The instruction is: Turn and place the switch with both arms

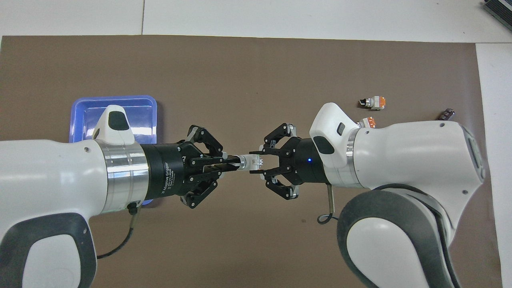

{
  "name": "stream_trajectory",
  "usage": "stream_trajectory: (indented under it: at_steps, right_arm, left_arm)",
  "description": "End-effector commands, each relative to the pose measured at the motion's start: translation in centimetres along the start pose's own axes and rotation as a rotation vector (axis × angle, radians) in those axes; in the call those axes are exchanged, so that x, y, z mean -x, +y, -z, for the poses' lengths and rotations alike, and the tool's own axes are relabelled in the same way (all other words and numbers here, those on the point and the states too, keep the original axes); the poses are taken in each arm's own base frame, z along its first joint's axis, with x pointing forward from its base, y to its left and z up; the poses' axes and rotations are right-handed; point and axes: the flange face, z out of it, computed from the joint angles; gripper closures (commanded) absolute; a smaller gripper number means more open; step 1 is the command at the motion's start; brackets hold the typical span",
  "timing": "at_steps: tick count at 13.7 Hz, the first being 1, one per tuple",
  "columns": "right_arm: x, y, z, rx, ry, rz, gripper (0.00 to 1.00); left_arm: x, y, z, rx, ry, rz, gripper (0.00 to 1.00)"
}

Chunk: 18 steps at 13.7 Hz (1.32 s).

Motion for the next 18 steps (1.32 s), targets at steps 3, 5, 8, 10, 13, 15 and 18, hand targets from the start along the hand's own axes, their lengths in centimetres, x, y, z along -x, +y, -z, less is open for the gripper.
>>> stream_trajectory:
  at_steps: [3, 5, 8, 10, 13, 15, 18]
  right_arm:
    - [-1.5, -1.0, -0.8, -0.023, 0.015, -0.002, 1.0]
    - [-1.5, -1.0, -0.8, -0.023, 0.015, -0.002, 1.0]
    - [-1.5, -1.1, -0.9, -0.025, 0.014, -0.001, 1.0]
    - [-1.6, -1.1, -0.8, -0.025, 0.015, 0.0, 1.0]
    - [-1.5, -1.0, -0.8, -0.025, 0.015, -0.001, 1.0]
    - [-1.6, -1.1, -0.7, -0.025, 0.015, 0.001, 1.0]
    - [-1.6, -1.1, -0.8, -0.026, 0.013, 0.001, 1.0]
  left_arm:
    - [-2.0, 0.6, 0.8, 0.05, 0.104, 0.045, 1.0]
    - [-2.1, 0.4, 0.7, 0.034, 0.172, 0.028, 1.0]
    - [-2.2, 0.3, 0.7, 0.02, 0.172, 0.045, 1.0]
    - [-2.4, 0.3, 0.7, 0.011, 0.172, 0.05, 1.0]
    - [-2.4, 0.2, 0.7, 0.002, 0.172, 0.053, 1.0]
    - [-2.6, 0.2, 0.8, 0.0, 0.172, 0.055, 1.0]
    - [-2.6, 0.2, 0.8, 0.0, 0.174, 0.051, 1.0]
